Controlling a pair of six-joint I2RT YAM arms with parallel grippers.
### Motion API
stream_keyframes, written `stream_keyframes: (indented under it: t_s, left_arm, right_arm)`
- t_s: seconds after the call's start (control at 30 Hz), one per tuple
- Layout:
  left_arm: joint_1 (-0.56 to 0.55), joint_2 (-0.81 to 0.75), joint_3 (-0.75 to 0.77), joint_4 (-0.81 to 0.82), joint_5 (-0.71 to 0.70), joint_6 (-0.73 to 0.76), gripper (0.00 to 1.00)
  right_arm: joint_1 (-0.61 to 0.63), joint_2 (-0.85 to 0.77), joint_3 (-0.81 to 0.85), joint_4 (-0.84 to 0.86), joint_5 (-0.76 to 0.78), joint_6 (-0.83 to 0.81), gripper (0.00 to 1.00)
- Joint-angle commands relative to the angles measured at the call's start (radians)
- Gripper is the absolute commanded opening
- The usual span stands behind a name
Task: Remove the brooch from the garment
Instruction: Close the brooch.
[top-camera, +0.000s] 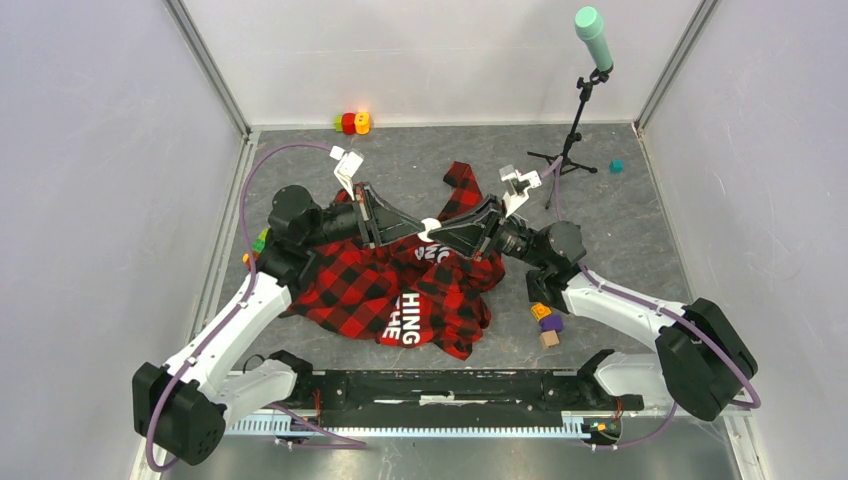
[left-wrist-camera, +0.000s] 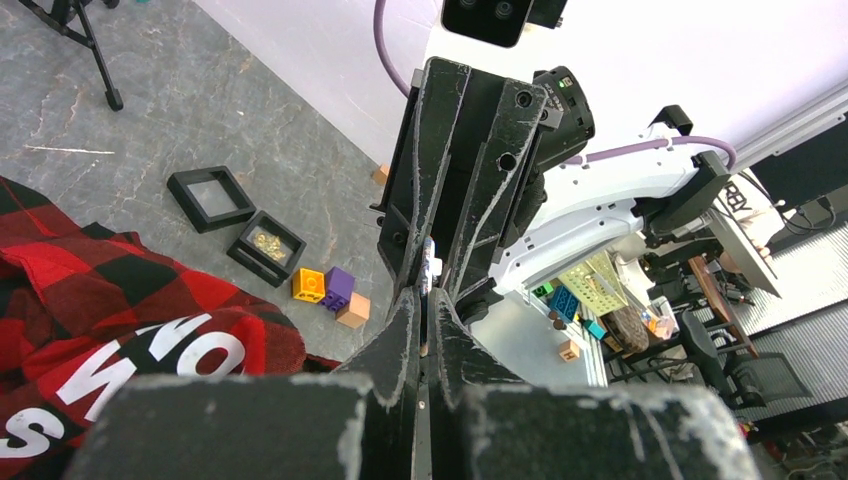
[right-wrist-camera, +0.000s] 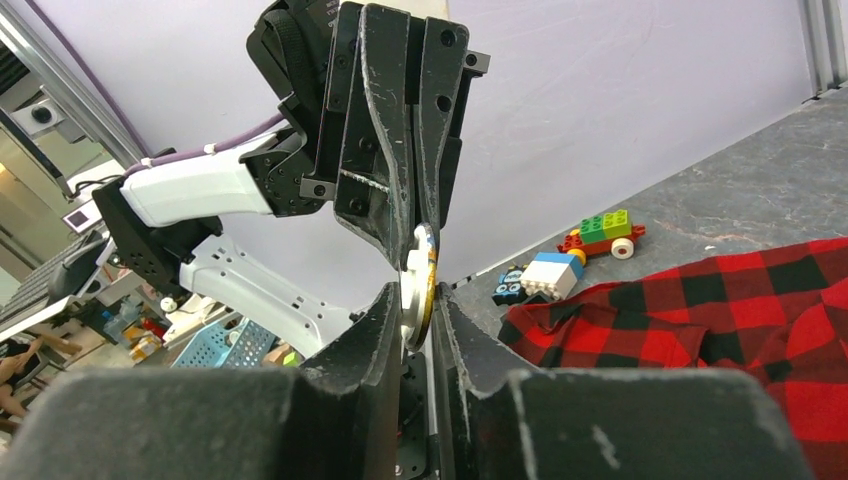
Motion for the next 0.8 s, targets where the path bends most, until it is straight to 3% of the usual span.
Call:
stream_keyframes:
  t_s: [0.0, 0.23, 0.77]
  left_arm:
    - [0.002, -0.027, 0.013, 0.021, 0.054, 0.026, 0.02]
    - [0.001, -0.017, 0.018, 0.030, 0.068, 0.017, 0.02]
    - [-0.008, 0.002, 0.031, 0.018, 0.078, 0.025, 0.02]
  right_arm:
    - [0.001, 0.018, 0.049, 0.045, -0.012, 0.008, 0.19]
    - [0.003, 0.025, 0.055, 0.020, -0.017, 0.000, 0.13]
    - [0.004, 0.056, 0.087, -0.071, -0.038, -0.016, 0.11]
